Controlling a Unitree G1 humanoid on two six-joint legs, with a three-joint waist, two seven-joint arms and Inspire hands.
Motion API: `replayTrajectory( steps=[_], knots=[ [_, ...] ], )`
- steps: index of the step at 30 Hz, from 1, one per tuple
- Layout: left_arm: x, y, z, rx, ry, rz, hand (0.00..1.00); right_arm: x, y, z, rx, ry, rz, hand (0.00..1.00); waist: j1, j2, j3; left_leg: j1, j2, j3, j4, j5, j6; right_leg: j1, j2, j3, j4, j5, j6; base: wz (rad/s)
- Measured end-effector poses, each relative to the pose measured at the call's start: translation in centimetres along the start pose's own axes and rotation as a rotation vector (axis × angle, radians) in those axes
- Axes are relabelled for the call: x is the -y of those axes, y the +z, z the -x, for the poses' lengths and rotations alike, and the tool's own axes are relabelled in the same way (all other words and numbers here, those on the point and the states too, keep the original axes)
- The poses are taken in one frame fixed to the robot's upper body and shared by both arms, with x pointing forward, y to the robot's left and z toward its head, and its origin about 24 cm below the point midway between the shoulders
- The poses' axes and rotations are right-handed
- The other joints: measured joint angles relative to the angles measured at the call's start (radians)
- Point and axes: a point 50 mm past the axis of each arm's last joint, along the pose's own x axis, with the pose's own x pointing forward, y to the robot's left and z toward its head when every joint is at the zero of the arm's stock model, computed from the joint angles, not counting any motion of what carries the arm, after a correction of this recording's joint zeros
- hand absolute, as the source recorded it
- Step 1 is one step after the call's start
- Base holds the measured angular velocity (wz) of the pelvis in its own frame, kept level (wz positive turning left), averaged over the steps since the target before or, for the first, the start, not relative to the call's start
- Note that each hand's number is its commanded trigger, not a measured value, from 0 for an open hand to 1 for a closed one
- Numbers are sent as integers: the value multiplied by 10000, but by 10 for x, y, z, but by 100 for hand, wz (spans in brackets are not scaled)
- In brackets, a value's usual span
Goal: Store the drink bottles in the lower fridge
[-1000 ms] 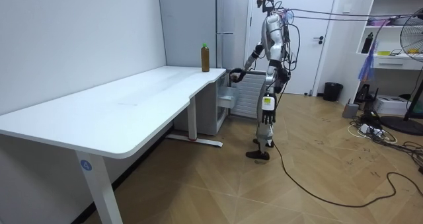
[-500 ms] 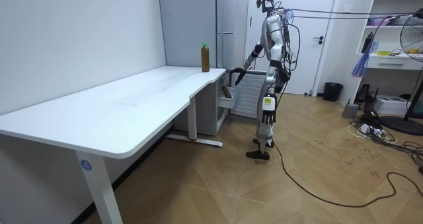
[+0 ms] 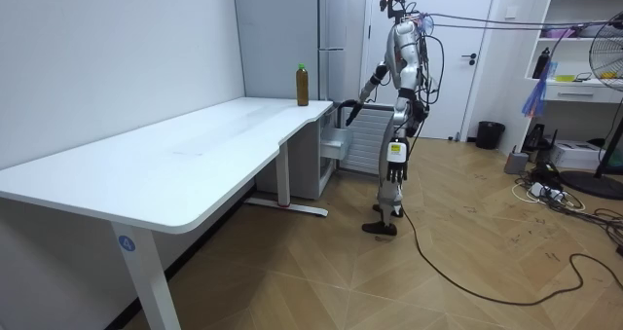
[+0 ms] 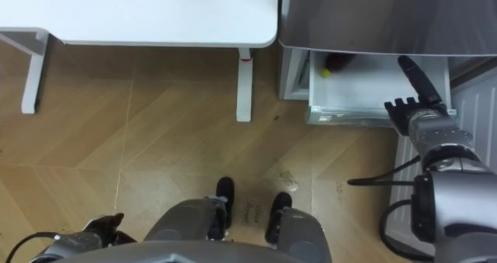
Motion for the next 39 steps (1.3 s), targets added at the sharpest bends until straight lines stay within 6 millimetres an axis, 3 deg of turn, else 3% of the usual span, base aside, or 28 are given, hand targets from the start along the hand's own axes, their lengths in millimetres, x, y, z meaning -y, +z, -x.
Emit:
replayTrajectory(
  steps=[19,21,22,26,33,35,39],
  knots=[
    [-3,-3,0,54,29,445,0,1,-4,0,-285,890,987,0,-57,12,-81,544,32,-200,-71,38,-60,836,115,-360,-438,74,79,3],
    [-3,-7,1,-33,56,494,0,3,-7,0,-407,1180,1512,0,-32,-15,-116,737,33,-191,-136,16,-65,1058,134,-358,-579,120,43,0],
    [-2,-9,1,-49,51,520,0,4,-9,0,-504,1435,1745,0,-51,-48,-174,800,33,-182,-139,-5,-69,1145,125,-355,-639,125,36,6],
    [-3,-10,1,-30,39,995,0,17,-16,2,-778,1871,2461,0,-51,-223,-288,1154,34,-187,-325,-48,-82,1569,214,-478,-943,142,47,6],
    [-3,-20,2,-31,100,1317,0,42,-36,6,-1566,2271,4386,0,-153,-482,-325,1872,92,-69,-366,-362,-140,2473,394,-253,-1458,166,97,-4],
    [-2,-23,2,-86,104,1399,0,64,-49,11,-2200,2295,5332,0,-174,-636,-324,2142,96,-76,-343,-539,-172,2768,442,-252,-1659,124,127,0],
    [4,-29,2,-218,0,1434,0,96,-58,18,-2785,1764,5999,0,-179,-649,-325,2477,71,-68,-274,-794,-155,3200,452,-208,-1792,59,194,-5]
  ],
)
